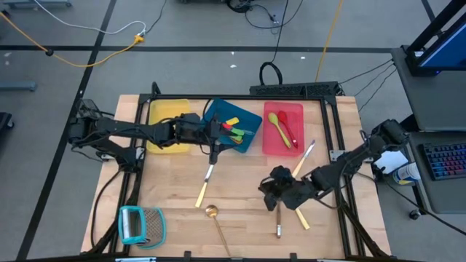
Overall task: Pick & Place Kitchen Items
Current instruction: Put the wooden serving spoon into the pink bin
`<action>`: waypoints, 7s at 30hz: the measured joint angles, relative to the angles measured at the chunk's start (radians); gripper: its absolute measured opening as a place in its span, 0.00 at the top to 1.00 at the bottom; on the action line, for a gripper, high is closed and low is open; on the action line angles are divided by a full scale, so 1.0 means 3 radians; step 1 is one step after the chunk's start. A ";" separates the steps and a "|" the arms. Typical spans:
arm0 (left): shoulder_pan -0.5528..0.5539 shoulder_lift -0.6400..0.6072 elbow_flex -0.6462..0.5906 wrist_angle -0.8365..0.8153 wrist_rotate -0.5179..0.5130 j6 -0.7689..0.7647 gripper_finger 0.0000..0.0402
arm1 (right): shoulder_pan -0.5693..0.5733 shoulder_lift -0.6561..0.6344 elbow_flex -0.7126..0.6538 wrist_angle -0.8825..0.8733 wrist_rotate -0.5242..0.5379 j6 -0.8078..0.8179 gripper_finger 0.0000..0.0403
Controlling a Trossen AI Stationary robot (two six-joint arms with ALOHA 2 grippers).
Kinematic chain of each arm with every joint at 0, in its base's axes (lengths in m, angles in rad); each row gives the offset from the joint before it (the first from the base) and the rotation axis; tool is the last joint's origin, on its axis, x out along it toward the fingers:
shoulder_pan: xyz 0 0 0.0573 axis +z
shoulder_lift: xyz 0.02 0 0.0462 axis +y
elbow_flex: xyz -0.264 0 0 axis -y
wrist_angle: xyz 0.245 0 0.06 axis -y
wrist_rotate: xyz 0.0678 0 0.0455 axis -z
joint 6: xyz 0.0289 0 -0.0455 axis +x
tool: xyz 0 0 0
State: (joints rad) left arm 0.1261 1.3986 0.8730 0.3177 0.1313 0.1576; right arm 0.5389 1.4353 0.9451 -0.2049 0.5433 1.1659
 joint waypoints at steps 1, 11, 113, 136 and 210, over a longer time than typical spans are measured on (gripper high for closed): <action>0.0000 0.0000 0.0000 0.0042 0.0000 -0.0005 0.54 | -0.0011 0.0000 0.0000 0.0107 -0.0024 -0.0021 0.83; 0.0000 0.0000 0.0000 0.0150 -0.0002 -0.0030 0.54 | -0.0073 0.0116 0.0000 0.0407 -0.0213 -0.0262 0.87; -0.0010 0.0003 0.0003 -0.0299 -0.0003 -0.0282 0.54 | -0.0131 0.0172 -0.0003 -0.1100 -0.1824 0.0839 0.77; -0.0010 0.0003 0.0003 -0.0334 -0.0005 -0.0261 0.54 | -0.0066 0.0174 -0.0739 -0.0001 -0.1990 0.2086 0.61; -0.0033 0.0003 0.0003 -0.0423 -0.0198 -0.0362 0.54 | -0.0326 0.0793 -0.0084 -0.1046 -0.0955 0.0231 0.89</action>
State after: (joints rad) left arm 0.1162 1.3994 0.8738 0.1909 0.0720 0.0490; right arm 0.4410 1.6732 0.9200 -0.5188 0.2569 1.2351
